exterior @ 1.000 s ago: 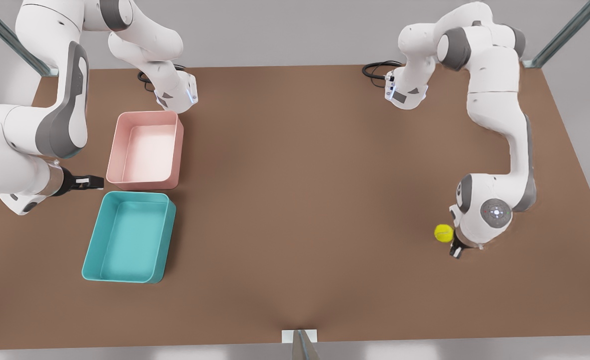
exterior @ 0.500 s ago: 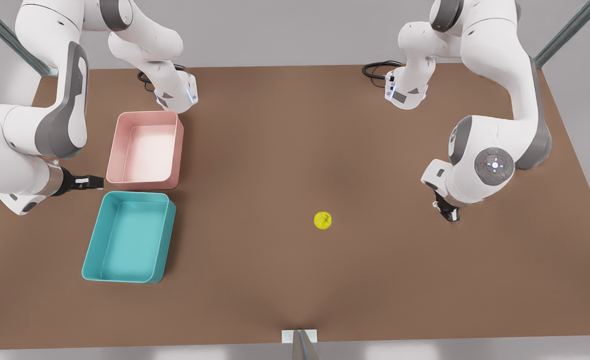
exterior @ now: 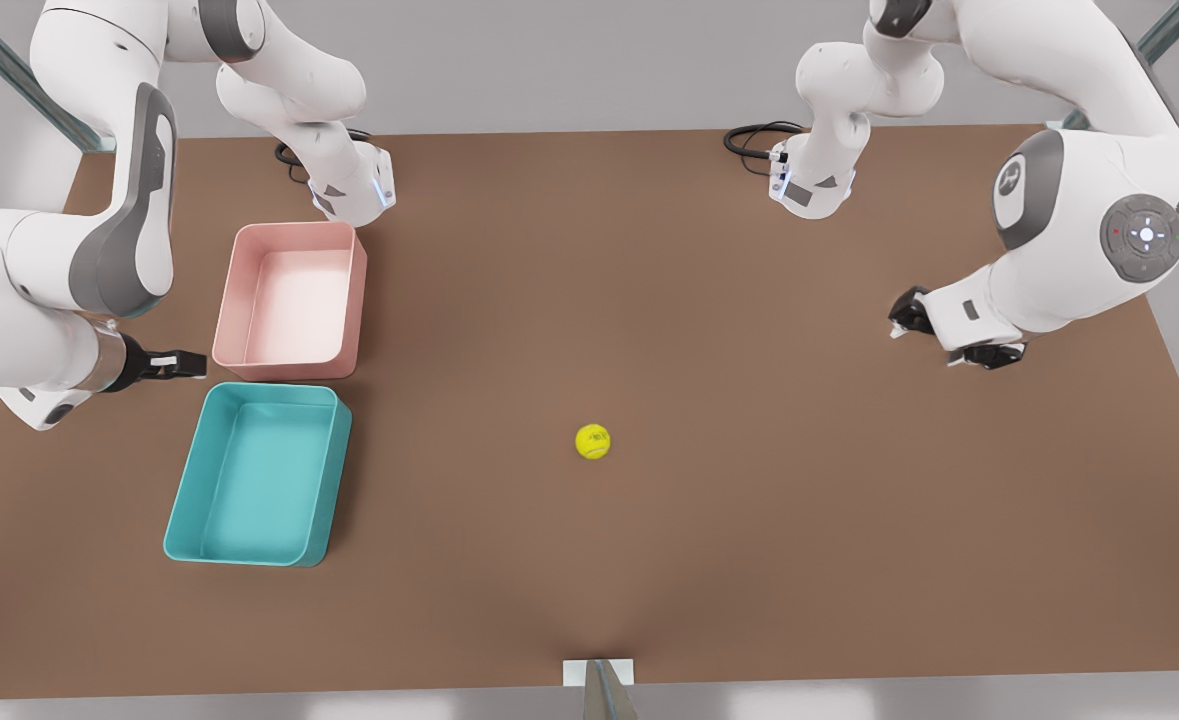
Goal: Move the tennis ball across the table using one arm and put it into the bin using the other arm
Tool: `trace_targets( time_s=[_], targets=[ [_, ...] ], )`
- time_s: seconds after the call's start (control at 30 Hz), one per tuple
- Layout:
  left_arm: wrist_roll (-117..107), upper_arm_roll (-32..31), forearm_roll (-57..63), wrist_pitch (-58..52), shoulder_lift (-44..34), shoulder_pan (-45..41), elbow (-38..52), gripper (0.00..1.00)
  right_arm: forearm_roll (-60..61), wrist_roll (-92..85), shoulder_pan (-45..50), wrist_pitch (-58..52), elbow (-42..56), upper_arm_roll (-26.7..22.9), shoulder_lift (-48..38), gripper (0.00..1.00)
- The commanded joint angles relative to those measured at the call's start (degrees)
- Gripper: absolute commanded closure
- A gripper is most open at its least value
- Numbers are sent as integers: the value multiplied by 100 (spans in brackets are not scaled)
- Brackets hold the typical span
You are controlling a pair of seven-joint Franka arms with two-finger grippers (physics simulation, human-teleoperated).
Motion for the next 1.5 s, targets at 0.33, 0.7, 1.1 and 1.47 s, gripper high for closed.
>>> trace_targets(
  time_s=[0.33,0.7,1.1,1.47],
  targets=[
    [-4554,5,-237,-475,41,-12,58,0,683,3309,1827,1416,1206,32,1812,0],
    [-4484,14,-228,-475,41,23,40,0,1166,7186,2882,3543,2893,322,3904,0],
    [-4176,-3,-255,-484,85,119,40,0,1149,7468,3690,4176,3202,506,4476,0],
    [-4185,-4,-272,-484,164,111,31,0,1087,7029,4033,3605,2798,524,4423,0]
  ],
)
